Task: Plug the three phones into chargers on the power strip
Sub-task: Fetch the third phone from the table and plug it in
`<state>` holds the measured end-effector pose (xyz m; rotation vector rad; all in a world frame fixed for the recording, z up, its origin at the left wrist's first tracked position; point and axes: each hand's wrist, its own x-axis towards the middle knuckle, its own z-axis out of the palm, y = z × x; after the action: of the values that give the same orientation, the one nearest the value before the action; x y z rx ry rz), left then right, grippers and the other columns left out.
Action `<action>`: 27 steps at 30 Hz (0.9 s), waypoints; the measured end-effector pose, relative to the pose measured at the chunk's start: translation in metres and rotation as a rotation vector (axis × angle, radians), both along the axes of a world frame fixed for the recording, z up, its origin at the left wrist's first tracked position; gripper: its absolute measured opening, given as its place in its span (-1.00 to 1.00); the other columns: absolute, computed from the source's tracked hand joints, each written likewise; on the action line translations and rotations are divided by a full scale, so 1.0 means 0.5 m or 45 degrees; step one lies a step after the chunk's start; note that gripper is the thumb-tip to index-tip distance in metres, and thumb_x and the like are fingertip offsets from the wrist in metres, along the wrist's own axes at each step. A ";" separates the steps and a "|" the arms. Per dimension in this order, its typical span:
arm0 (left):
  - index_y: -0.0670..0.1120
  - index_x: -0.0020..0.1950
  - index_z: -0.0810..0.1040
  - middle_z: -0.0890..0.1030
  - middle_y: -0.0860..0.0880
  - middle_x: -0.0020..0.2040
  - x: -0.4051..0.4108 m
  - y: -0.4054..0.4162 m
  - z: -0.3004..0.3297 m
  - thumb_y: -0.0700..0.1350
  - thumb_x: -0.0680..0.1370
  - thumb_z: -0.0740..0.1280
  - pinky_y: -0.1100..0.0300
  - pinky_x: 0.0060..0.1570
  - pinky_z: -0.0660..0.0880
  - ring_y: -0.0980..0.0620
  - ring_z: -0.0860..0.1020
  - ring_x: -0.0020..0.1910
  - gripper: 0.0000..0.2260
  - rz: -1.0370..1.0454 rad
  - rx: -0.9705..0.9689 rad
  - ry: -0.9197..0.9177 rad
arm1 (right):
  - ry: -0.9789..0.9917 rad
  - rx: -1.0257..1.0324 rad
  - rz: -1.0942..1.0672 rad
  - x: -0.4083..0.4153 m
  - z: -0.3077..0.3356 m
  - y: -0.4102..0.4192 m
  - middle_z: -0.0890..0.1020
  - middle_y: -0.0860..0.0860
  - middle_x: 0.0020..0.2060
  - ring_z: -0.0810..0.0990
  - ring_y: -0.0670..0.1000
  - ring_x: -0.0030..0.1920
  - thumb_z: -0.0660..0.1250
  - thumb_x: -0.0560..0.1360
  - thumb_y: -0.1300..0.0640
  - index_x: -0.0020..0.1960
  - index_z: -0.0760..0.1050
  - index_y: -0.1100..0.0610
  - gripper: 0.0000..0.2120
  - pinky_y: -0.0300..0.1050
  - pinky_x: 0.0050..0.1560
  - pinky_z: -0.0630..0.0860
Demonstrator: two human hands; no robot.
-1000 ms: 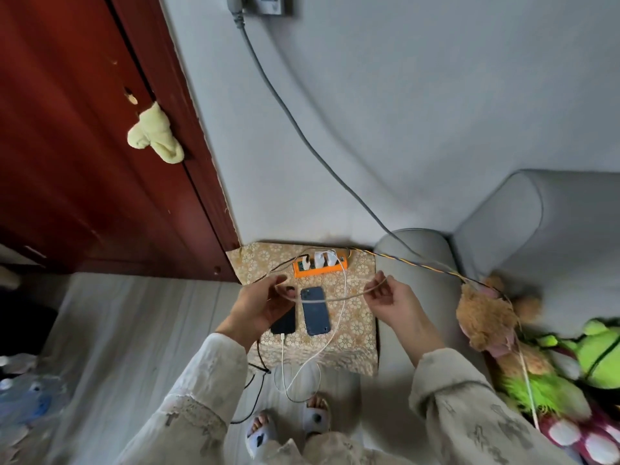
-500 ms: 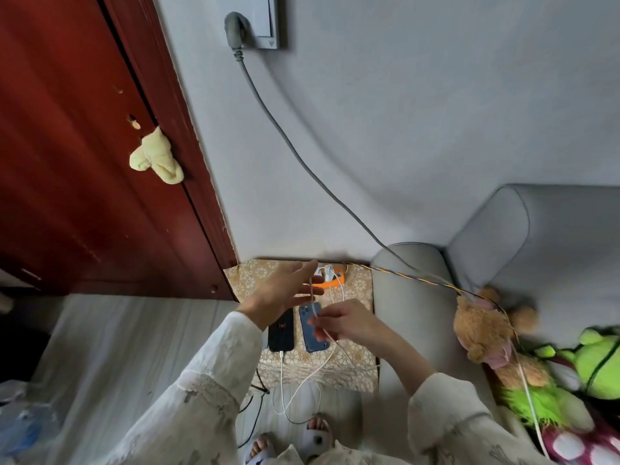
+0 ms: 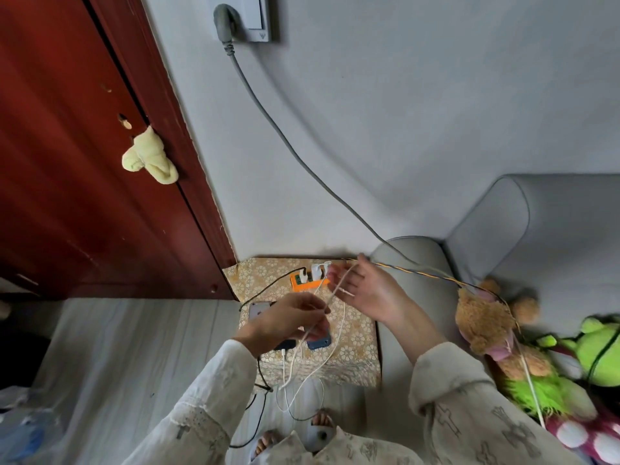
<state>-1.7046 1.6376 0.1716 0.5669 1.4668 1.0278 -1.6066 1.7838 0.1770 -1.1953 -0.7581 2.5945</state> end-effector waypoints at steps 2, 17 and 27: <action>-0.14 -0.08 0.52 0.63 -0.04 -0.24 0.002 -0.012 -0.013 -0.26 0.55 0.24 0.14 -0.02 0.55 0.03 0.60 -0.22 -0.92 -0.090 -0.039 0.061 | -0.020 -0.080 -0.226 -0.009 -0.002 0.013 0.62 0.09 -0.38 0.56 0.03 -0.32 0.08 0.60 0.04 -0.15 0.44 0.22 -0.69 -0.13 -0.28 0.51; -0.12 0.20 0.48 0.65 -0.09 -0.03 -0.003 0.000 -0.072 -0.09 0.59 0.19 0.06 0.13 0.51 0.01 0.62 -0.07 -0.77 -0.089 -0.195 0.087 | -0.158 0.458 -0.204 0.021 -0.032 0.048 0.28 0.04 -0.41 0.24 -0.07 -0.40 0.12 0.57 0.29 -0.05 0.49 0.31 -0.82 -0.23 -0.43 0.23; -0.21 0.18 0.49 0.58 -0.10 -0.07 -0.017 0.011 -0.251 -0.20 0.60 0.13 0.22 -0.18 0.44 -0.01 0.51 -0.15 -0.77 0.259 -0.552 0.120 | -0.756 1.027 0.382 0.065 -0.202 0.095 0.45 0.01 -0.44 0.33 -0.06 -0.46 0.14 0.58 0.13 -0.14 0.56 0.17 -0.75 -0.22 -0.45 0.24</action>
<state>-1.7132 1.6430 0.0462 0.1582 1.7943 0.8073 -1.5739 1.8311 0.0759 -1.6088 -1.9696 1.7119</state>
